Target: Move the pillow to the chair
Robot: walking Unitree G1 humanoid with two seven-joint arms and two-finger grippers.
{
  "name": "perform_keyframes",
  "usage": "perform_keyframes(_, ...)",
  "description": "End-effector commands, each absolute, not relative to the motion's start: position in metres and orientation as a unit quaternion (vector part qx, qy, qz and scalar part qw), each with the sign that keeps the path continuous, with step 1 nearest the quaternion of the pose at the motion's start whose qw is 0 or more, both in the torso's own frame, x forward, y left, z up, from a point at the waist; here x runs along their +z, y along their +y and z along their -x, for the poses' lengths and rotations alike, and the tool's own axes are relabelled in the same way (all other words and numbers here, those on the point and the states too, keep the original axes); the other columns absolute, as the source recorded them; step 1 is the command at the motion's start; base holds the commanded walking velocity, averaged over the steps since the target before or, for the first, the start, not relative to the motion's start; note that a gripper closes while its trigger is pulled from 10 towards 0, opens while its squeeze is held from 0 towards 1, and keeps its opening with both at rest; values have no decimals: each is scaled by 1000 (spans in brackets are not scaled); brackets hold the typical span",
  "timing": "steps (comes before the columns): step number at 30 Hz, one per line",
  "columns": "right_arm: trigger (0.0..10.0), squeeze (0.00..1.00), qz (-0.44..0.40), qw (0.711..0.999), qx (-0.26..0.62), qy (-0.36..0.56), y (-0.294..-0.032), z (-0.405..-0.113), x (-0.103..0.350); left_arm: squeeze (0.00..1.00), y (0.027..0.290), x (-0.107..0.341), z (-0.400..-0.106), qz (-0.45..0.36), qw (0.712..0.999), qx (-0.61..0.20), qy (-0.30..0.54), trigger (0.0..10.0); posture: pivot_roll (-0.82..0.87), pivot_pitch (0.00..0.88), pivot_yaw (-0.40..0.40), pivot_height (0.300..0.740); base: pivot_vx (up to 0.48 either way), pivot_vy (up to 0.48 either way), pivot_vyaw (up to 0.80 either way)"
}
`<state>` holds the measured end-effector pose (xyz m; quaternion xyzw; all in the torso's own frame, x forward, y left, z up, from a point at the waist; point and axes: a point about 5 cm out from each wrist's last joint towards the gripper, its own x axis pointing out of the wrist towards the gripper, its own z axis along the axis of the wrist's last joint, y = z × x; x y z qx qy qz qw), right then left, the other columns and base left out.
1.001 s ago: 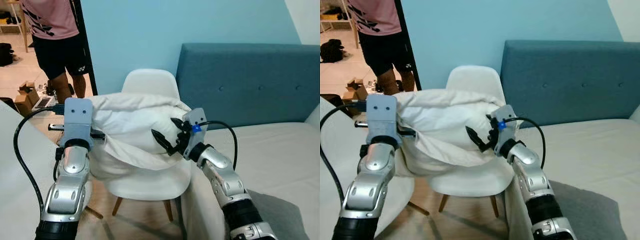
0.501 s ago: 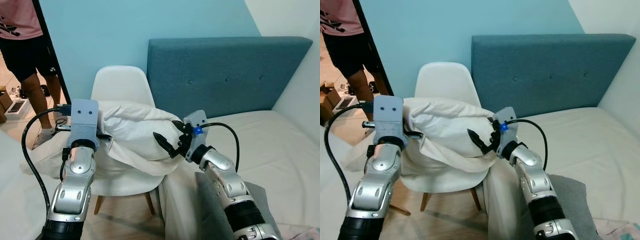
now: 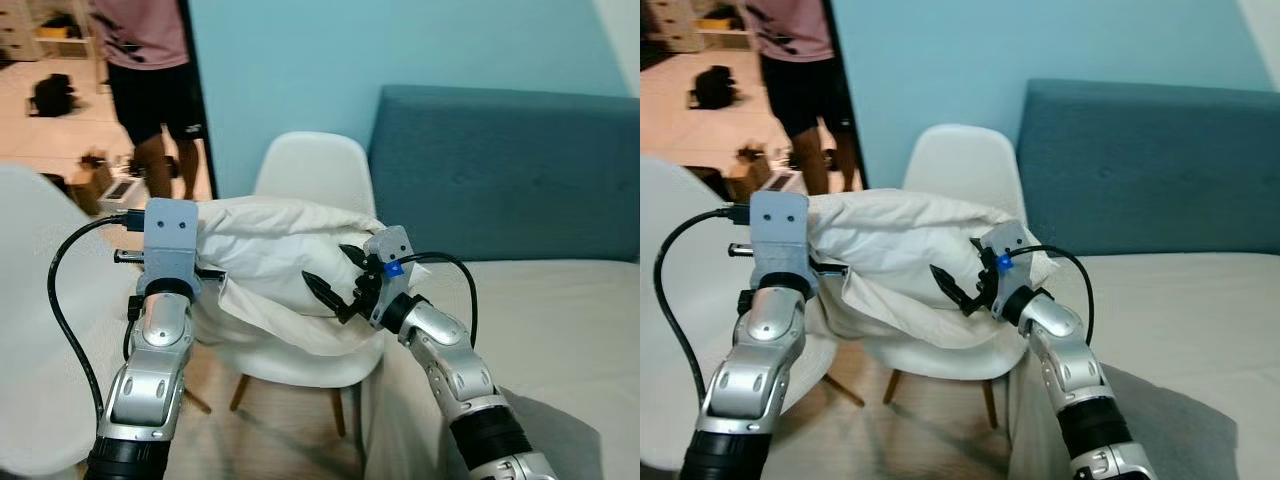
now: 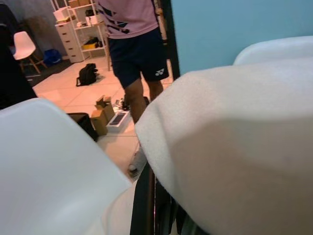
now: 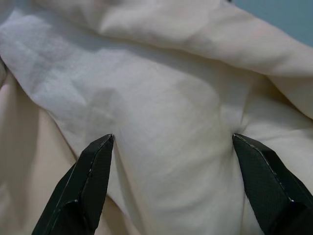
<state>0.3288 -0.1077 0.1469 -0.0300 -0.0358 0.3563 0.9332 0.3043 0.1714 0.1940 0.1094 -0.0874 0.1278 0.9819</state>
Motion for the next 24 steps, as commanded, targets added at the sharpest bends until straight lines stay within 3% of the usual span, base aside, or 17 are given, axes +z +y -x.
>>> perform_keyframes(1, 10000, 0, 39, 937, 347, -12, -107, -331, 139, 0, 165, 213, -305, -123, 975, 113, -144, 10000, 86, 0, -55, 740, 0, 0, 800)
perform_keyframes(4, 10000, 0, 38, 942, 332, -2, -107, -333, 135, 0, 163, 214, -305, -127, 975, 101, -151, 10000, 86, 0, -54, 740, 0, 0, 0)
perform_keyframes(24, 10000, 0, 22, 941, 337, -15, -107, -334, 140, 0, 166, 230, -308, -141, 967, 110, -182, 10000, 87, 0, -46, 740, 471, 0, 0)
